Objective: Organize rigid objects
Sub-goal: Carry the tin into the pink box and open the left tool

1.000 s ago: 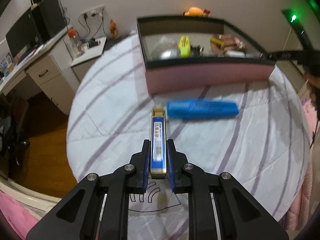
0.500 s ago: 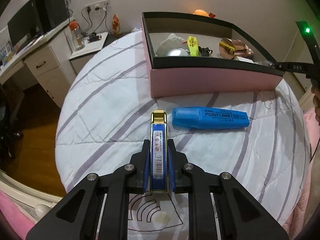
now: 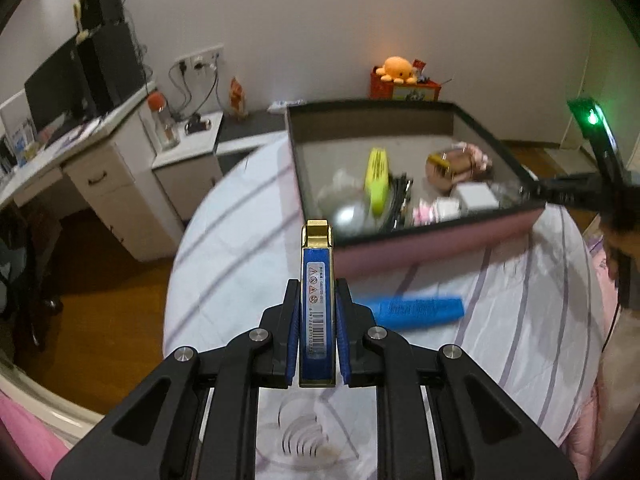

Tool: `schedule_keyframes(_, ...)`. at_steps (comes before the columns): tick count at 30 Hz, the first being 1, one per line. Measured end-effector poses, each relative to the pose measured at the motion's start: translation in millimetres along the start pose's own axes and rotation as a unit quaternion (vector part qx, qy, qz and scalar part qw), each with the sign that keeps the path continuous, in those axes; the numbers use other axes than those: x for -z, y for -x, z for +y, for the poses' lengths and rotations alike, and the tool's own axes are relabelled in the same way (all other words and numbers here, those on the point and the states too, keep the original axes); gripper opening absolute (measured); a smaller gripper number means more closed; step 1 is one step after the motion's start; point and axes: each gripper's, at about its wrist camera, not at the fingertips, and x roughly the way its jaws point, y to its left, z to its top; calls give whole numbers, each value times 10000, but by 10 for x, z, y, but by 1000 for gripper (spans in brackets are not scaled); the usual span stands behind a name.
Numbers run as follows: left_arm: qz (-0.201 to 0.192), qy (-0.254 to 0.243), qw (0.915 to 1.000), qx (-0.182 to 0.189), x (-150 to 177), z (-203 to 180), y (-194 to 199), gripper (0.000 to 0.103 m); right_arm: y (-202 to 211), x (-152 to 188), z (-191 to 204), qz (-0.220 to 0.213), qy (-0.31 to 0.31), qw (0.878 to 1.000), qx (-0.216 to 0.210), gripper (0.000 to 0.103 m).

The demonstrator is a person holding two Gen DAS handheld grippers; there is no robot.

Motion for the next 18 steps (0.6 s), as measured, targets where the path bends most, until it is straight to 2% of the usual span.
schedule_keyframes(10, -133, -540, 9981, 273, -741, -426, -178, 15, 5, -15, -5, 0, -20, 10000, -39, 14)
schedule_keyframes(13, -48, -628, 9974, 358, -878, -558, -340, 15, 4, -14, -23, 2, -39, 10000, -51, 14)
schedule_keyframes(18, 281, -573, 9972, 380, -925, -640, -700, 15, 0, -15, -30, -22, -110, 9999, -80, 14)
